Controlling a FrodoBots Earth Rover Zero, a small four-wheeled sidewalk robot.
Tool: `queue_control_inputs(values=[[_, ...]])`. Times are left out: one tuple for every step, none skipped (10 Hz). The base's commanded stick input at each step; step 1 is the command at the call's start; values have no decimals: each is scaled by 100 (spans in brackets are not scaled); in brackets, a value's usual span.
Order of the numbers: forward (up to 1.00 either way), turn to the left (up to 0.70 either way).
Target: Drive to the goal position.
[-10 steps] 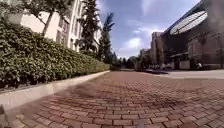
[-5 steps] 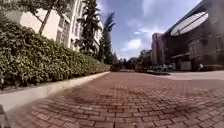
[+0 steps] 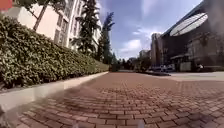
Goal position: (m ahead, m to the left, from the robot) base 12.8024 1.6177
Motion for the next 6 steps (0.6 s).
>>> queue_control_inputs(values=[[70,0],[70,0],[70,0],[70,0],[70,0],[70,0]])
